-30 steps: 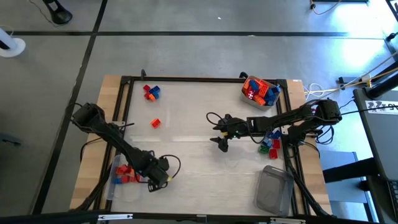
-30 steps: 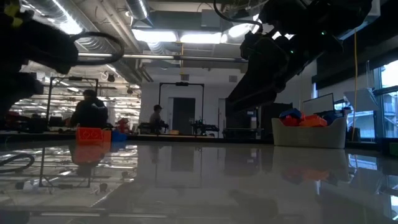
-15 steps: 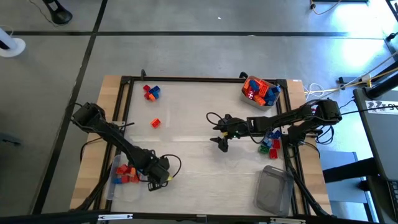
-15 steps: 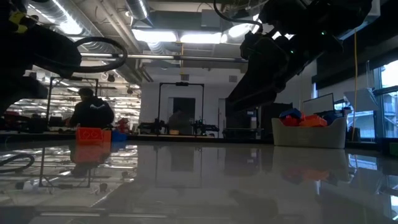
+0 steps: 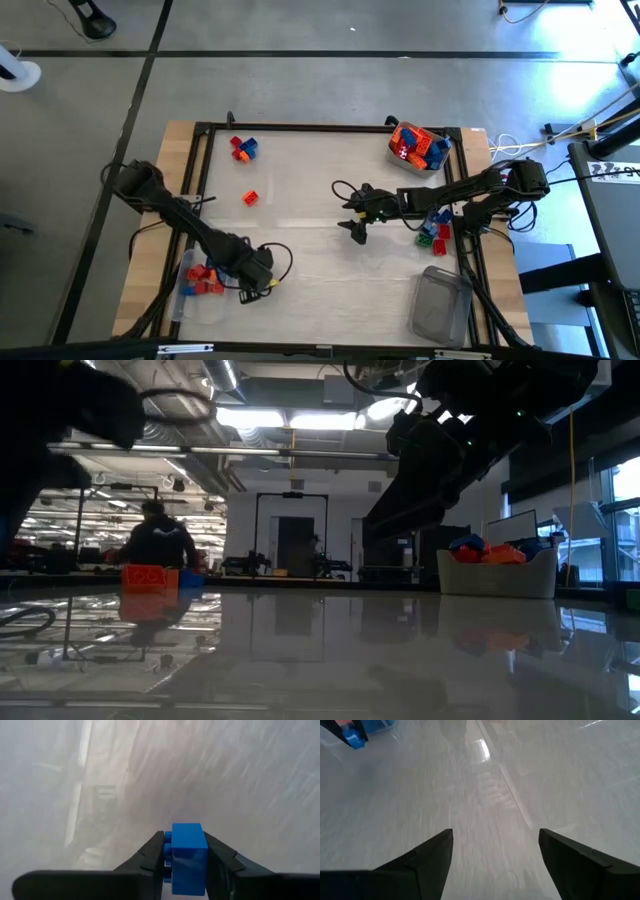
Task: Sort blocks by size
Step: Put the blue game piece into the transparent bin
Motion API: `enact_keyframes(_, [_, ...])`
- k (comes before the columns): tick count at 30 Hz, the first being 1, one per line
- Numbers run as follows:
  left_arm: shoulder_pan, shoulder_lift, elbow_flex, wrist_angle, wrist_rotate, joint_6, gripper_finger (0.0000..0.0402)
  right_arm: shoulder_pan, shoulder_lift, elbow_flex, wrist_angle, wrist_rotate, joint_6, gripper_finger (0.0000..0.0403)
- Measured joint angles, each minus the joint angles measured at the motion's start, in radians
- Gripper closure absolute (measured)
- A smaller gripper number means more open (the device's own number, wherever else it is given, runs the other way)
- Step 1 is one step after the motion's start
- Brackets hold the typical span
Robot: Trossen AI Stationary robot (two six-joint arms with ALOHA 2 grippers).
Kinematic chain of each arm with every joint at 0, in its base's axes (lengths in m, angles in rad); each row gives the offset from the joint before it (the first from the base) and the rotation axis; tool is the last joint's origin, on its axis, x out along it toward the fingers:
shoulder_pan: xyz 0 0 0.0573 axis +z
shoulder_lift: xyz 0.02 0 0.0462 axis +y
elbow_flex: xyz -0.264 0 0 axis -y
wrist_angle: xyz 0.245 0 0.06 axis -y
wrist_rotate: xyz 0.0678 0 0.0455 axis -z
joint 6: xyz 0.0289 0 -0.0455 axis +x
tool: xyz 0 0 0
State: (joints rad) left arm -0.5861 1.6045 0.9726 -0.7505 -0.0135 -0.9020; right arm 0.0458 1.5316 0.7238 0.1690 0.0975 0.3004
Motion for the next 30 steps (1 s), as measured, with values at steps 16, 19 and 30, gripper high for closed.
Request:
enact_keyframes(16, [-0.112, -0.285, 0.08, -0.259, -0.133, -0.218, 0.0315, 0.0, 0.0, 0.0, -0.007, 0.0, 0.0, 0.0109])
enact_keyframes(19, [-0.155, -0.314, 0.08, -0.32, -0.118, -0.335, 0.0313, 0.0, 0.0, 0.0, -0.007, 0.0, 0.0, 0.0109])
enact_keyframes(30, [-0.355, -0.329, 0.049, -0.417, -0.114, -0.58, 0.0302, 0.0, 0.0, 0.0, -0.008, 0.0, 0.0, 0.0109])
